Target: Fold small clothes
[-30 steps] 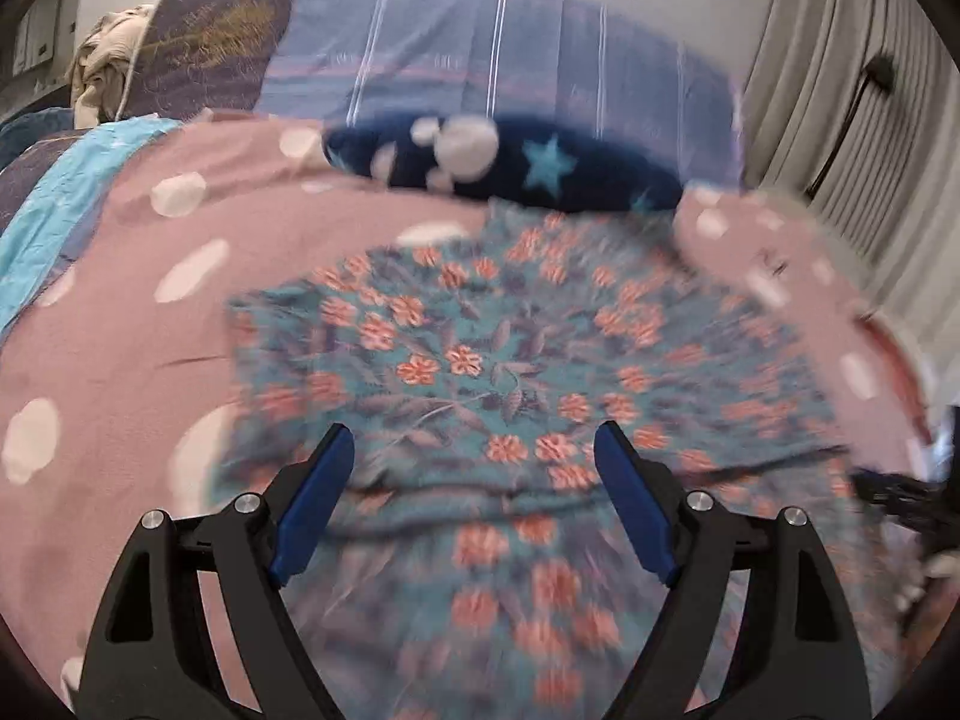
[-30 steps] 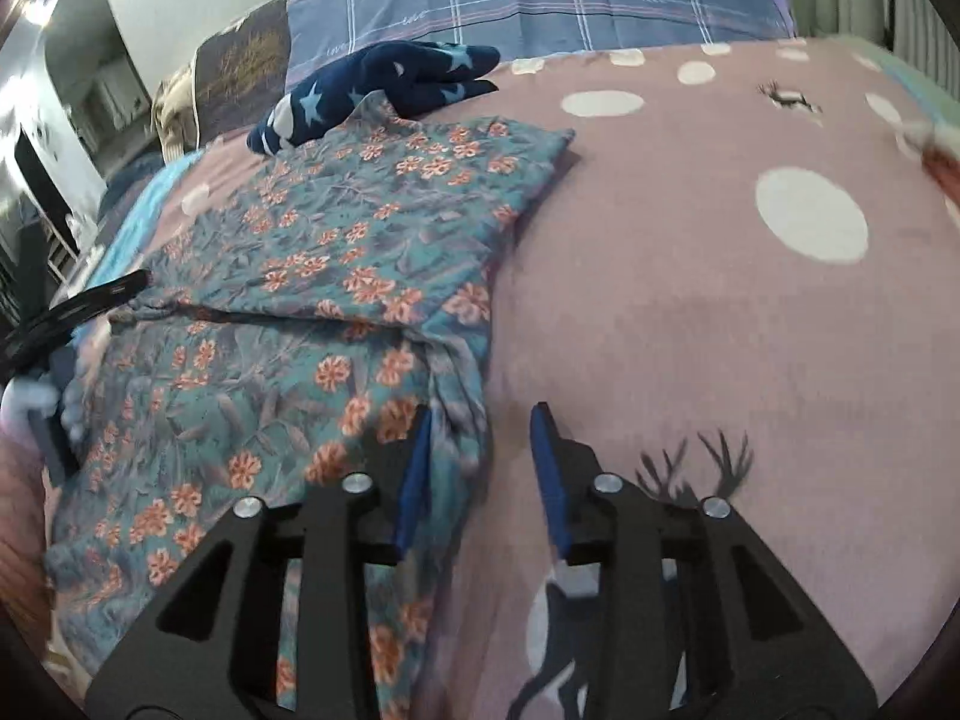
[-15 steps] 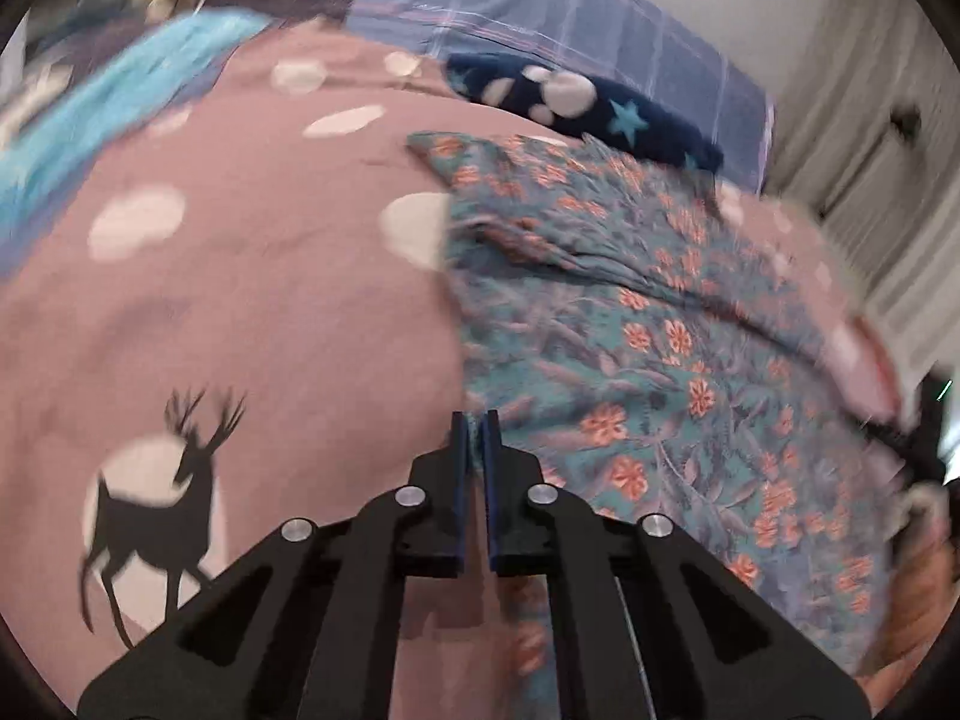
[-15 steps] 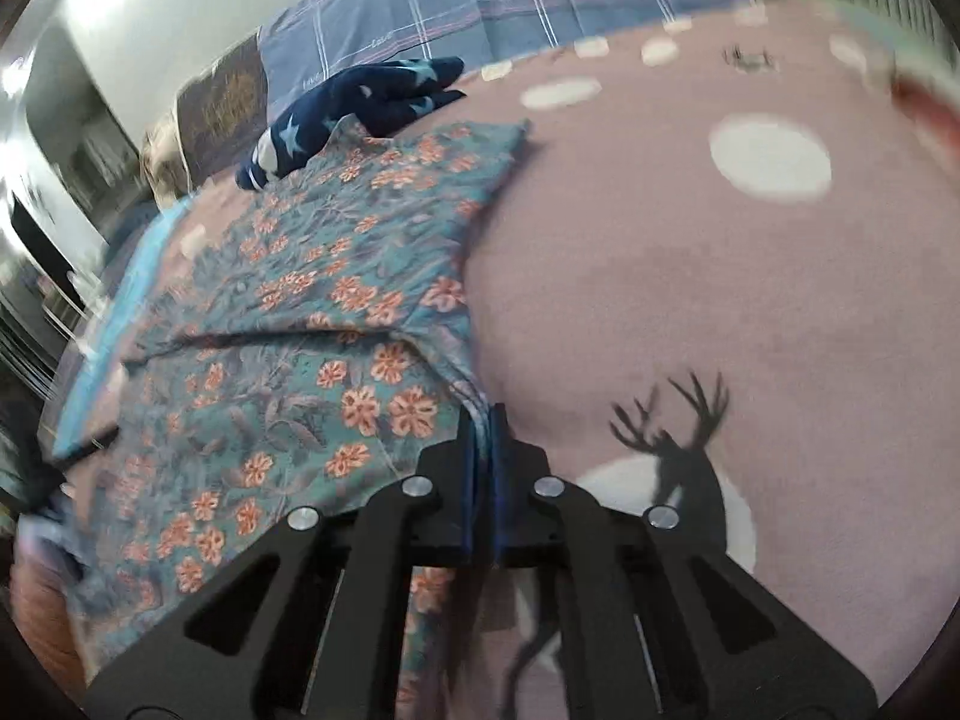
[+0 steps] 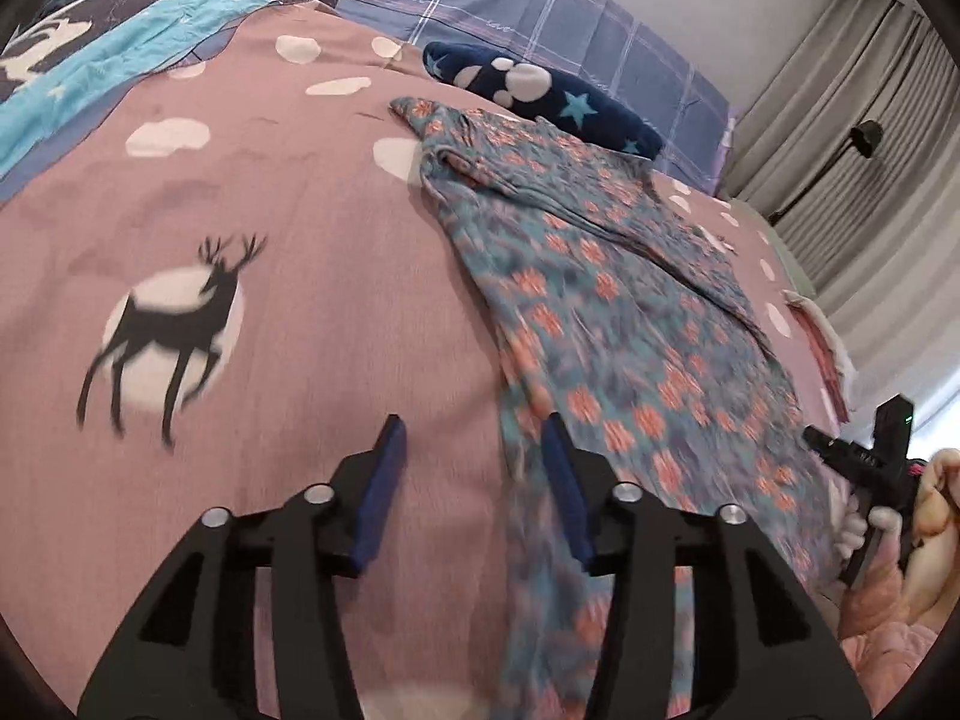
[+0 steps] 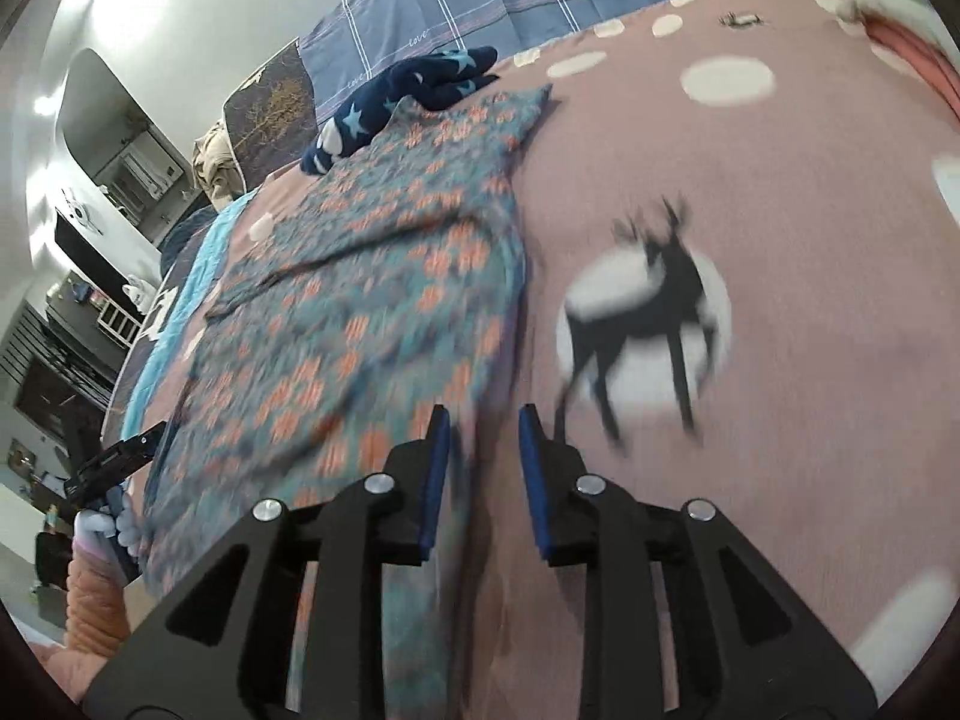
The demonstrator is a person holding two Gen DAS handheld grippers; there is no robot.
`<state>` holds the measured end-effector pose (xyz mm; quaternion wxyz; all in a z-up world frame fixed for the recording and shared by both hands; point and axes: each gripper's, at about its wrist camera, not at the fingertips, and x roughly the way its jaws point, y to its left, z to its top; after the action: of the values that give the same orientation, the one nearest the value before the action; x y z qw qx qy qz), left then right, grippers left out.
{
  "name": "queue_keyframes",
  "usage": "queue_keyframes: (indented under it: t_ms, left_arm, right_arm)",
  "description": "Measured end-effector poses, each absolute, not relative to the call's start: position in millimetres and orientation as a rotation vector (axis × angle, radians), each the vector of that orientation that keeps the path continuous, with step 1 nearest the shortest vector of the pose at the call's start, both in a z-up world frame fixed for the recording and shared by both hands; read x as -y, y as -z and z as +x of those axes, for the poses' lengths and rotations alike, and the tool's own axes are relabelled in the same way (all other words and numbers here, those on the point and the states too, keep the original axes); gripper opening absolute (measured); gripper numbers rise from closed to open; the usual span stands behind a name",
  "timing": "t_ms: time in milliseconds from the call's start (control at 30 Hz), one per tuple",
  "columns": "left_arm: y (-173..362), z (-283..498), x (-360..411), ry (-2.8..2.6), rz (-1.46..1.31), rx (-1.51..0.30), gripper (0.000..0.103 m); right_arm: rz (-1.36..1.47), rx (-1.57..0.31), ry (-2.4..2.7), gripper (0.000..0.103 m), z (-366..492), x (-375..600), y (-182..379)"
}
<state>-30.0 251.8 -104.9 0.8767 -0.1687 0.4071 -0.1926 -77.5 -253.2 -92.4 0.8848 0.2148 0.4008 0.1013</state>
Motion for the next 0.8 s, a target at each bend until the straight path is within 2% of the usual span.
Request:
queue_keyframes:
  t_ms: [33,133,433,800]
  left_arm:
    - [105,-39,-253,0.418,-0.362,-0.843,0.056]
    - [108,-62,-252,0.484,-0.391,-0.835,0.057]
    - [119,-114,-247,0.542,-0.380,-0.819,0.057]
    - [133,-156,-255,0.576,-0.457,-0.741,0.057]
  right_arm:
    - [0.457,-0.832,-0.220,0.025,-88,253,95]
    - [0.479,-0.827,-0.252,0.025,-112,251,98]
    - [0.505,-0.836,-0.312,0.026,-162,242,101]
    - [0.570,-0.825,-0.363,0.031,-204,240,118]
